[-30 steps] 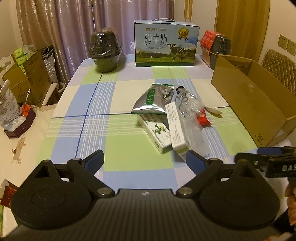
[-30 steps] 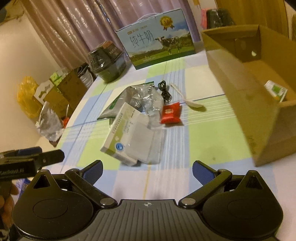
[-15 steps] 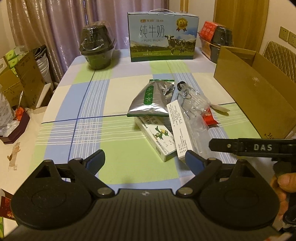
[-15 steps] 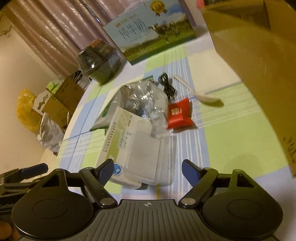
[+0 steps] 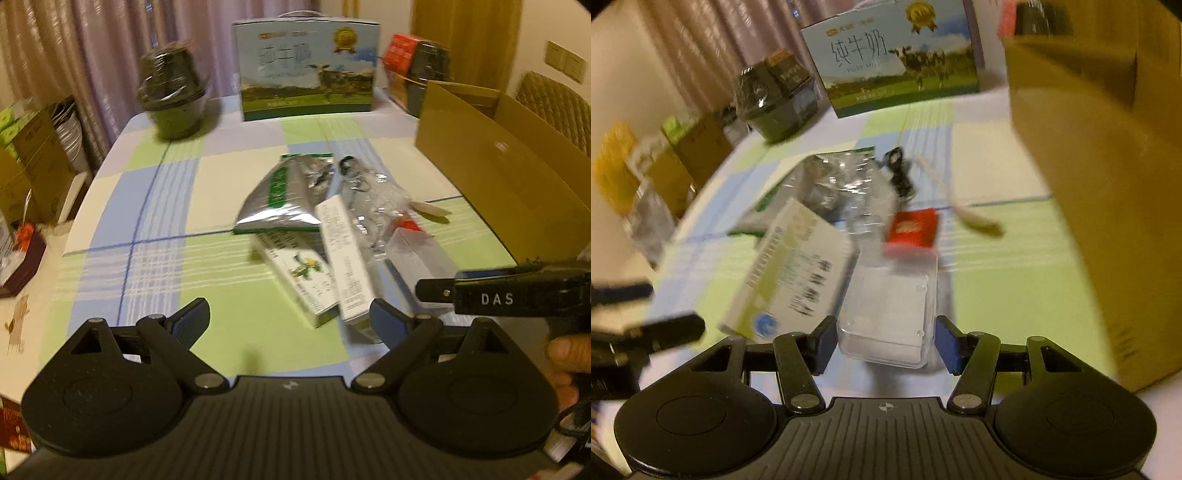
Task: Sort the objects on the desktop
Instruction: 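Grasp the clear plastic container with the right tool, then grasp the white medicine box with the left tool while the right tool holds the container, then carry the medicine box and clear container over the cardboard box with both tools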
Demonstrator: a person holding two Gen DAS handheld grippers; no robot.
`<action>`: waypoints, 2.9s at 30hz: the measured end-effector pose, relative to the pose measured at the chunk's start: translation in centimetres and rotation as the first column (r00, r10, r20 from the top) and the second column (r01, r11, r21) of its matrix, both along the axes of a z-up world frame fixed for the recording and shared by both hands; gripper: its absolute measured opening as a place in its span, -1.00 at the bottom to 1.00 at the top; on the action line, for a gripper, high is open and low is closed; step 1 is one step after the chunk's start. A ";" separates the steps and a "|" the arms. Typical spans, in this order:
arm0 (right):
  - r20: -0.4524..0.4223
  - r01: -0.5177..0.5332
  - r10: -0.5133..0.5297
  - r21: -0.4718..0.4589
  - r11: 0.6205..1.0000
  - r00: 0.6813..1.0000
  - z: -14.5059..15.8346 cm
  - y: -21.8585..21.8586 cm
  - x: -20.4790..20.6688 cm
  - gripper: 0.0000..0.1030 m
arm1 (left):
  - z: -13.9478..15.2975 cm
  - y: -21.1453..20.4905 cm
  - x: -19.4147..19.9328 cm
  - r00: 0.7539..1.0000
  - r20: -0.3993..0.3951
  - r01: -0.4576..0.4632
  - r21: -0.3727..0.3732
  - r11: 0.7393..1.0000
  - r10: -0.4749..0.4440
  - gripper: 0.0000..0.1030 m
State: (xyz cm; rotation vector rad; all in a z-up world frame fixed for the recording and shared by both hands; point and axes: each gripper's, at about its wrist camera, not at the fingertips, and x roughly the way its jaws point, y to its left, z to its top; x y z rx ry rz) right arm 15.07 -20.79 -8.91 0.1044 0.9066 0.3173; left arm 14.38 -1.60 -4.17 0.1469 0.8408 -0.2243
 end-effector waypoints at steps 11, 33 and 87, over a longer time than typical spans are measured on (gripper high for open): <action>-0.009 0.010 -0.011 -0.027 1.000 1.000 -1.0 -3.4 -2.3 0.05 | -2.1 -7.0 -1.1 0.965 0.086 0.231 0.176 0.957 -0.249 0.57; 0.004 0.020 -0.020 -0.028 0.999 1.000 -1.0 -4.6 -2.4 0.05 | -6.3 -9.9 0.2 0.969 0.078 0.202 0.297 0.933 -0.235 0.53; 0.063 -0.048 0.063 -0.210 0.977 0.996 -1.9 -2.8 -4.0 0.04 | -6.4 -7.5 -1.4 0.991 -0.062 0.120 0.058 0.991 -0.116 0.30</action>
